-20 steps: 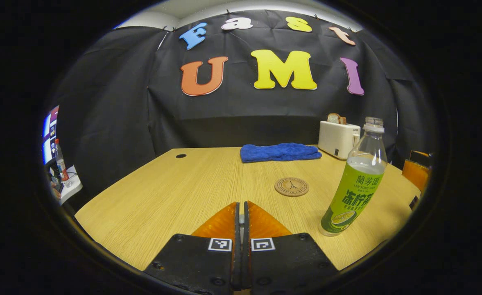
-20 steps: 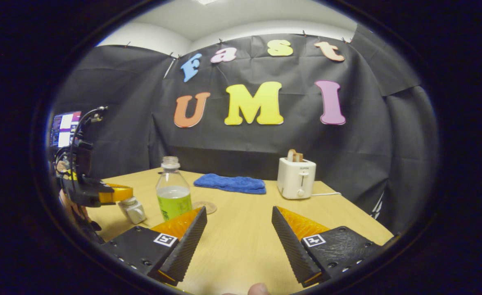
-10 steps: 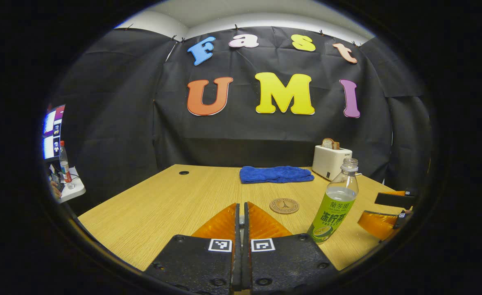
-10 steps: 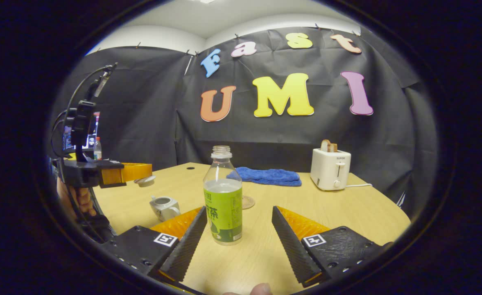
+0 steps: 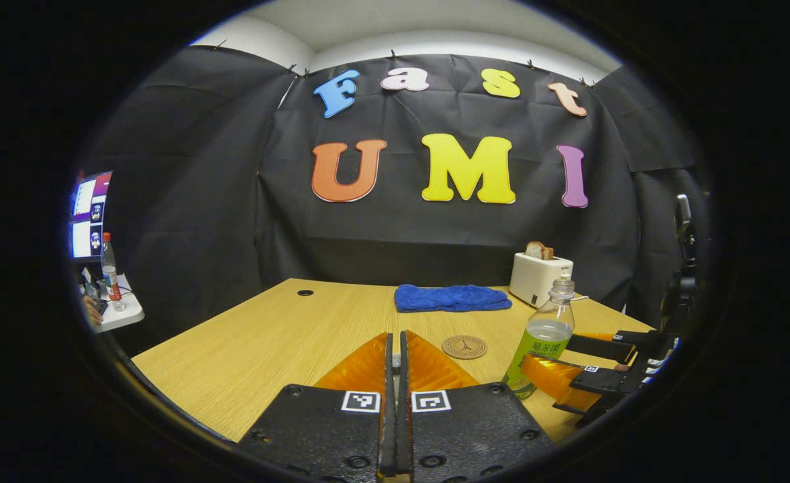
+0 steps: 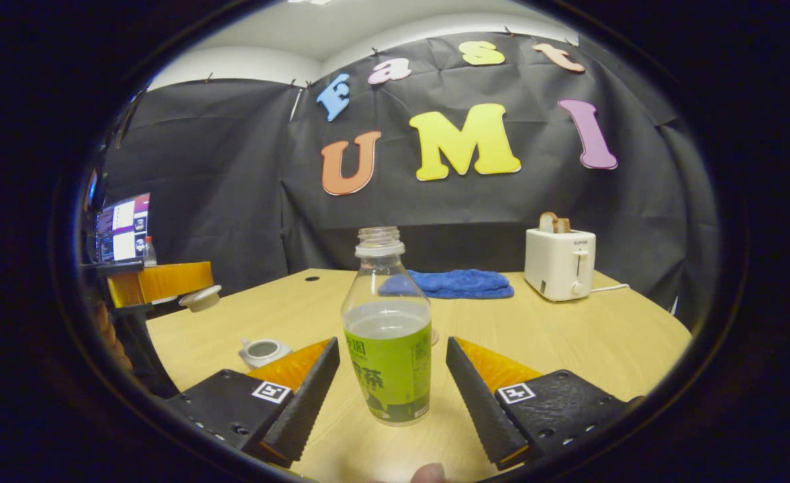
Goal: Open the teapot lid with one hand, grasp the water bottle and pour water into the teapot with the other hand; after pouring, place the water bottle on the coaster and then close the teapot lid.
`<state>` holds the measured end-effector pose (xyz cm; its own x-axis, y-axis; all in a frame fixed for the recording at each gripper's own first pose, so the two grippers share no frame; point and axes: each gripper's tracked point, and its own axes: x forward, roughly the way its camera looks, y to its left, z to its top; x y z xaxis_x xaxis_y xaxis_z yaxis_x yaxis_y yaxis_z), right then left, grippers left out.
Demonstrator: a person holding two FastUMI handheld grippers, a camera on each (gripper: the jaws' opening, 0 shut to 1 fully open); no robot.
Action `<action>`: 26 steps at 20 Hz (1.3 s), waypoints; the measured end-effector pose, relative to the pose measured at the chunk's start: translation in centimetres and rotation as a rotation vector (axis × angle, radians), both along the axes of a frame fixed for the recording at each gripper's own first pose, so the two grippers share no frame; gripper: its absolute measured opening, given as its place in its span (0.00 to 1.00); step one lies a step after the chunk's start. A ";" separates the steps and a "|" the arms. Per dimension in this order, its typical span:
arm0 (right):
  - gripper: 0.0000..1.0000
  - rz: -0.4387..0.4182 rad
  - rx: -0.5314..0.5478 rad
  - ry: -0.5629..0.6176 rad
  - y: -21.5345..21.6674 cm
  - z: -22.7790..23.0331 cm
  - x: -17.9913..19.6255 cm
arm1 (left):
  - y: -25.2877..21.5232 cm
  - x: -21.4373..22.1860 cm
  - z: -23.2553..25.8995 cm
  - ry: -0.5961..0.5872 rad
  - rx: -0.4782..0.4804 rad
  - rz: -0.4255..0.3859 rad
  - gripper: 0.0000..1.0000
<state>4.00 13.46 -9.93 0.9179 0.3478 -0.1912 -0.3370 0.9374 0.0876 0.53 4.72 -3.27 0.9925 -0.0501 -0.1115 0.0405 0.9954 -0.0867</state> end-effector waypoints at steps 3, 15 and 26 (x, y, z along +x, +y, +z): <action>0.90 0.001 0.006 0.010 0.4 0.1 0.4 | 0.4 0.0 -0.2 0.002 -0.007 0.001 0.03; 0.72 0.079 -0.332 -0.110 0.7 3.7 1.6 | 1.9 0.3 -0.1 -0.015 0.000 -0.018 0.03; 0.72 0.173 -0.859 -0.285 4.9 2.3 3.8 | 6.0 0.3 -0.5 -0.017 -0.009 0.005 0.03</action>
<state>7.75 18.37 -7.59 0.9182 0.3281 -0.2219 -0.3807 0.5763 -0.7231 0.80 10.69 -3.82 0.9945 -0.0458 -0.0941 0.0369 0.9948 -0.0949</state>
